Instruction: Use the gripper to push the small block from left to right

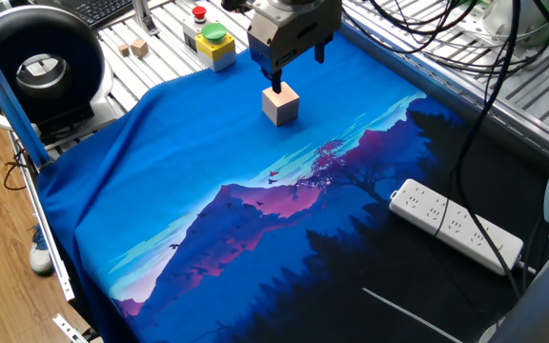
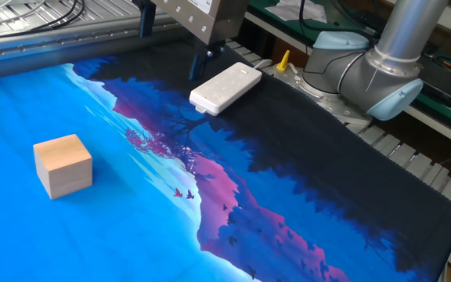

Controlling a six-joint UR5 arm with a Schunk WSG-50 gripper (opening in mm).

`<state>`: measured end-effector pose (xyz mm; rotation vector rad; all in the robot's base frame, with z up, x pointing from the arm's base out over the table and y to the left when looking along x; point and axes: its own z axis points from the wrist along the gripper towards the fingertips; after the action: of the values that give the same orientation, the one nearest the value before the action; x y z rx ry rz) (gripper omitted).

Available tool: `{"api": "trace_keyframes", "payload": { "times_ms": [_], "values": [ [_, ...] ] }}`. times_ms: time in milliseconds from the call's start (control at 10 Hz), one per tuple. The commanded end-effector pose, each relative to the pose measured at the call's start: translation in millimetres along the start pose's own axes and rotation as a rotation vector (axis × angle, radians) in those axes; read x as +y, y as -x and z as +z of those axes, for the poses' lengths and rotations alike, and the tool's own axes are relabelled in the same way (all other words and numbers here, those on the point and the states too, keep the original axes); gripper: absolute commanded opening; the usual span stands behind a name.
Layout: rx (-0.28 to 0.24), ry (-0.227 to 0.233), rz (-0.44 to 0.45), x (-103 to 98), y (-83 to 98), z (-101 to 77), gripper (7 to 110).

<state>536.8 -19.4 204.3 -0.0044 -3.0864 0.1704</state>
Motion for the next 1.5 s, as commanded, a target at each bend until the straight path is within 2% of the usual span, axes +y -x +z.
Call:
{"api": "trace_keyframes", "payload": {
  "times_ms": [0, 200, 300, 500, 800, 1000, 1200, 1400],
  "values": [
    [0.007, 0.044, 0.034, 9, 0.2, -4.3, 7],
    [0.009, 0.059, 0.041, 15, 1.8, -7.5, 7],
    [0.013, 0.04, 0.028, 14, 2.8, -10.0, 7],
    [0.012, 0.036, 0.041, 20, 5.9, -13.2, 7],
    [-0.027, 0.083, 0.144, 40, 15.6, -13.9, 7],
    [-0.018, 0.123, 0.207, 58, 13.7, -16.0, 7],
    [0.011, 0.176, 0.206, 73, 6.2, -20.4, 7],
    [0.005, 0.18, 0.155, 77, 7.7, -22.3, 7]
  ]
}}
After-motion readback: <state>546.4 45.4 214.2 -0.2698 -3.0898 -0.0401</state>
